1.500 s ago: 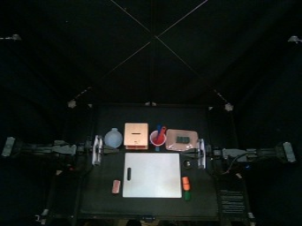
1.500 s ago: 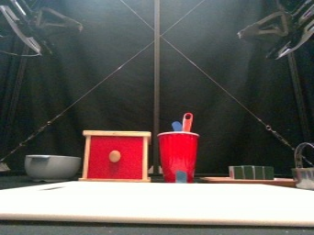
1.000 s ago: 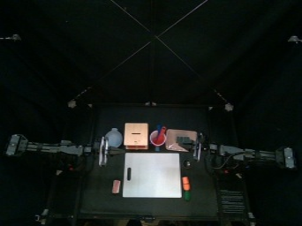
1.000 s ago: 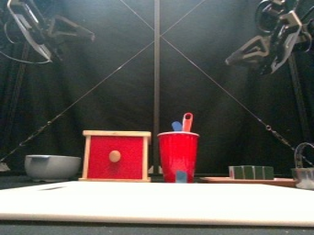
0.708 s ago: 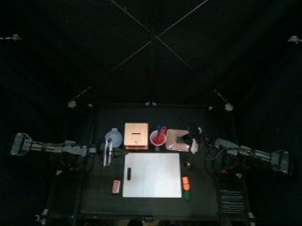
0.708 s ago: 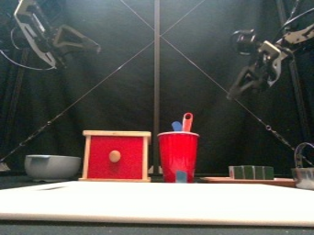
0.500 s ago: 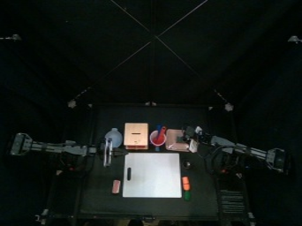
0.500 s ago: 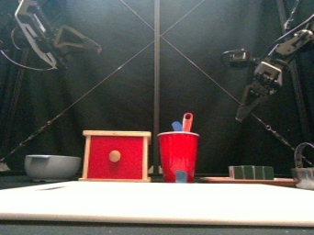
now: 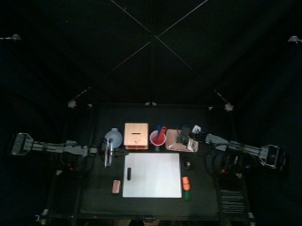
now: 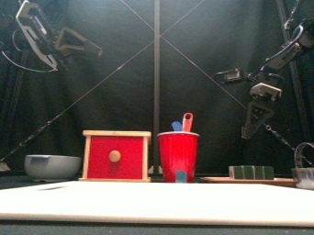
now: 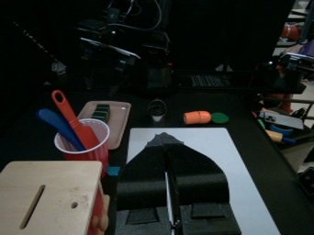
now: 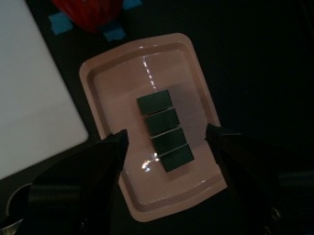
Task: Place sushi on board then cut the sushi with the knife then place the pieces on the plate
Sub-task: Place the sushi on the board
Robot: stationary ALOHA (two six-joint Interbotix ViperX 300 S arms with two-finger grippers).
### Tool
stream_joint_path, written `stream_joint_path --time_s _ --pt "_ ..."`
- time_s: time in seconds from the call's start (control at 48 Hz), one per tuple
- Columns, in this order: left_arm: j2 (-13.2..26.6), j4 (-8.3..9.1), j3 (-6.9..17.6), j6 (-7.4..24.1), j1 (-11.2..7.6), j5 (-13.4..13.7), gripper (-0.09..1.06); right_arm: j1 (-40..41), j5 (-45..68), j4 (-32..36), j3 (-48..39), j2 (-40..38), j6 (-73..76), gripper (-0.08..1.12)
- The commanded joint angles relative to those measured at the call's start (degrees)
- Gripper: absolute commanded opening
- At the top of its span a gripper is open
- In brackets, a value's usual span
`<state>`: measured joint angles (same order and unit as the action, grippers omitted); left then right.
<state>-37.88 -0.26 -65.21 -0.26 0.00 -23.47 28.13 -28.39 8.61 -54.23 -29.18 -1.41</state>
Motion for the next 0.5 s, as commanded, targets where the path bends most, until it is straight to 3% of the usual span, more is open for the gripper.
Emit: stream_joint_path --time_s 0.021,0.5 --pt "0.53 0.00 2.02 0.00 0.26 -0.53 0.00 1.14 0.09 -0.70 1.49 1.32 -2.29 0.94" --pt "1.41 0.00 2.29 0.00 0.35 -0.53 0.00 9.67 0.35 -20.57 2.81 11.16 -28.48 0.88"
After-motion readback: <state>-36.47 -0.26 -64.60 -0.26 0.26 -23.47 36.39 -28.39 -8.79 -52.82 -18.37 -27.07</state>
